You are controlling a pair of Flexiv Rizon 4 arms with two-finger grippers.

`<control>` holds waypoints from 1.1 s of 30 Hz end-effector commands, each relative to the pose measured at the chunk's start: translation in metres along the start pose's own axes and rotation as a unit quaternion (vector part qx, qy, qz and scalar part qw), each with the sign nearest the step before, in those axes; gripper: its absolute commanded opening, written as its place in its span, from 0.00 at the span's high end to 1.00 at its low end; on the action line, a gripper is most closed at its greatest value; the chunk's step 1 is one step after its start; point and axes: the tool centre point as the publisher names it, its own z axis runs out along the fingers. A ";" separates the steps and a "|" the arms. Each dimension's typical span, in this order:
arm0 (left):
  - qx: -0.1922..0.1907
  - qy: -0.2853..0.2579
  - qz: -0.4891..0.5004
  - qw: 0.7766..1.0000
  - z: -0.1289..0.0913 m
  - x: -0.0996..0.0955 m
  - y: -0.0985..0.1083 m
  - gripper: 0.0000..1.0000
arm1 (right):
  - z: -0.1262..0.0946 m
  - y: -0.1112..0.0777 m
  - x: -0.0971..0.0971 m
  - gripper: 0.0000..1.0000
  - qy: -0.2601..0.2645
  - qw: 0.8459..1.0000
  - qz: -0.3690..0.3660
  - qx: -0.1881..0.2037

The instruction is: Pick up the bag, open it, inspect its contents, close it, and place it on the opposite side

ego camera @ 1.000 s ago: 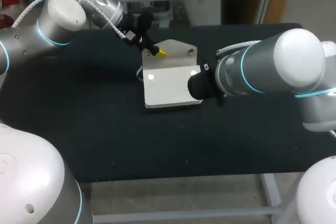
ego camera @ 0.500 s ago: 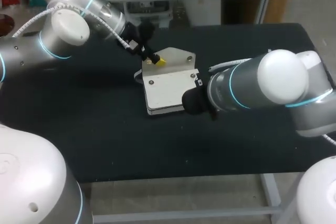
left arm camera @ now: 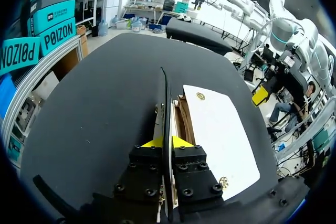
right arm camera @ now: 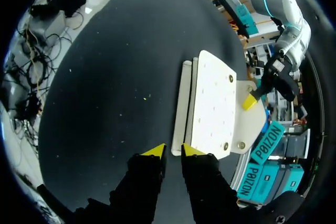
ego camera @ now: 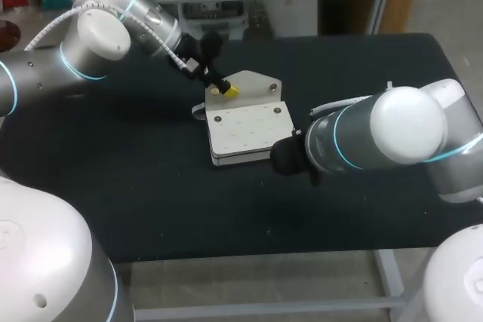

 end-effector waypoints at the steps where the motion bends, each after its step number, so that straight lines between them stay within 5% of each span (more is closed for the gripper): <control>1: -0.003 0.011 -0.001 1.000 0.006 -0.006 -0.001 1.00 | 0.016 -0.004 0.002 0.50 -0.019 1.000 0.002 -0.005; 10: -0.010 0.031 0.003 0.999 0.013 -0.007 -0.001 1.00 | 0.044 -0.012 -0.007 0.58 -0.017 1.000 0.009 -0.001; 33: -0.016 0.051 0.007 0.999 0.020 -0.013 0.002 1.00 | 0.053 -0.018 -0.027 0.58 -0.044 0.998 0.037 0.023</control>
